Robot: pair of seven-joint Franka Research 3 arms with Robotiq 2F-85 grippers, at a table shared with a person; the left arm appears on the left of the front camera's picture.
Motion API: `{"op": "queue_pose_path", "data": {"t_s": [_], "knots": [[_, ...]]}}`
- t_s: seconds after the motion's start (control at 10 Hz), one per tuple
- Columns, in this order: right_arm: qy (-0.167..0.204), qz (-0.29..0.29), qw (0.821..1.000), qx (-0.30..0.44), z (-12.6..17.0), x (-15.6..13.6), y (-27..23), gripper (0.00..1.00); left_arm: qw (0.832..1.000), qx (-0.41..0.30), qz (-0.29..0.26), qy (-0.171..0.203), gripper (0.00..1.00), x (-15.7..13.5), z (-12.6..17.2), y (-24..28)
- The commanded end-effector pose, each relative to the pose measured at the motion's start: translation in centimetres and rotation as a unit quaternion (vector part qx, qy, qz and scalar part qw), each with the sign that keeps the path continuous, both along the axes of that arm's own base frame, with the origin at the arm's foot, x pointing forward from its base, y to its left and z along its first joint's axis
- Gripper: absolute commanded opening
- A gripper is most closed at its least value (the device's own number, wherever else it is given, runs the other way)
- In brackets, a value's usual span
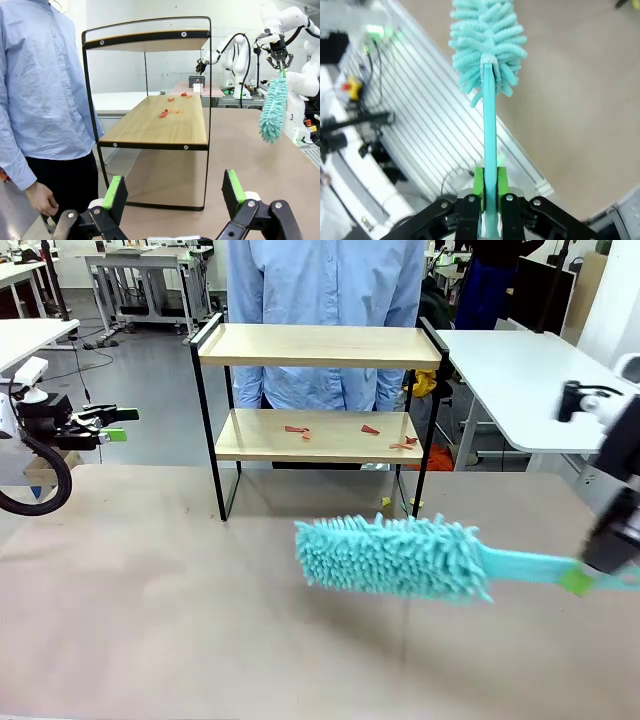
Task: Clean the shelf.
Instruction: Clean the specific section of the Shelf indicated by the human with the Duster.
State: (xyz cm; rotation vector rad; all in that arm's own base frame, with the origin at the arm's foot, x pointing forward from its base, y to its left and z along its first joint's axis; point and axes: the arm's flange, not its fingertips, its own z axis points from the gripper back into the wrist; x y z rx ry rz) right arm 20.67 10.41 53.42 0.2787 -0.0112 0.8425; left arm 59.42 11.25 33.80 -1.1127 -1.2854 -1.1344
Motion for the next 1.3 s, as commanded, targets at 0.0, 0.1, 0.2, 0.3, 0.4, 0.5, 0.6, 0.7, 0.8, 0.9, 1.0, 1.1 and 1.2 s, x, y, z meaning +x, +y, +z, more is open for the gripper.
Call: {"op": "queue_pose_path", "data": {"t_s": [0.0,0.1,0.2,0.3,0.4,0.5,0.6,0.7,0.8,0.9,1.0,1.1,1.2], "knots": [[-0.02,0.03,0.999,-0.027,-6.1,-4.5,-3.8,0.13,1.0,-0.001,0.0,0.0,1.0,-0.2,0.3,0.0],[-0.022,0.038,0.999,-0.025,-6.7,-5.6,-5.1,0.13,1.0,-0.001,0.0,0.0,1.0,-0.2,0.3,0.0],[-0.024,0.035,0.999,-0.024,-7.2,-5.8,-6.1,0.13,1.0,-0.001,0.0,0.0,1.0,-0.2,0.3,0.0],[-0.027,0.043,0.999,-0.005,-7.4,-5.0,-6.8,0.13,1.0,-0.001,0.0,0.0,1.0,-0.2,0.3,0.0],[-0.006,0.025,0.999,-0.039,0.8,-2.6,-3.7,0.13,1.0,-0.001,0.0,0.0,1.0,-0.2,0.3,0.0],[-0.006,0.025,0.999,-0.039,0.8,-2.6,-3.7,0.13,1.0,-0.001,0.0,0.0,1.0,-0.2,0.3,0.0],[-0.006,0.025,0.999,-0.039,0.8,-2.6,-3.7,0.13,1.0,-0.001,0.0,0.0,1.0,-0.2,0.3,0.0],[-0.006,0.025,0.999,-0.039,0.8,-2.6,-3.7,0.13,1.0,-0.001,0.0,0.0,1.0,-0.2,0.3,0.0],[-0.006,0.025,0.999,-0.039,0.8,-2.6,-3.7,0.13,1.0,-0.001,0.0,0.0,1.0,-0.2,0.3,0.0],[-0.006,0.025,0.999,-0.039,0.8,-2.6,-3.7,0.13,1.0,-0.001,0.0,0.0,1.0,-0.2,0.3,0.0],[-0.006,0.025,0.999,-0.039,0.8,-2.6,-3.7,0.13,1.0,-0.001,0.0,0.0,1.0,-0.2,0.3,0.0],[-0.006,0.025,0.999,-0.039,0.8,-2.6,-3.7,0.13,1.0,-0.001,0.0,0.0,1.0,-0.2,0.3,0.0],[-0.006,0.025,0.999,-0.039,0.8,-2.6,-3.7,0.13,1.0,-0.001,0.0,0.0,1.0,-0.2,0.3,0.0]]}}
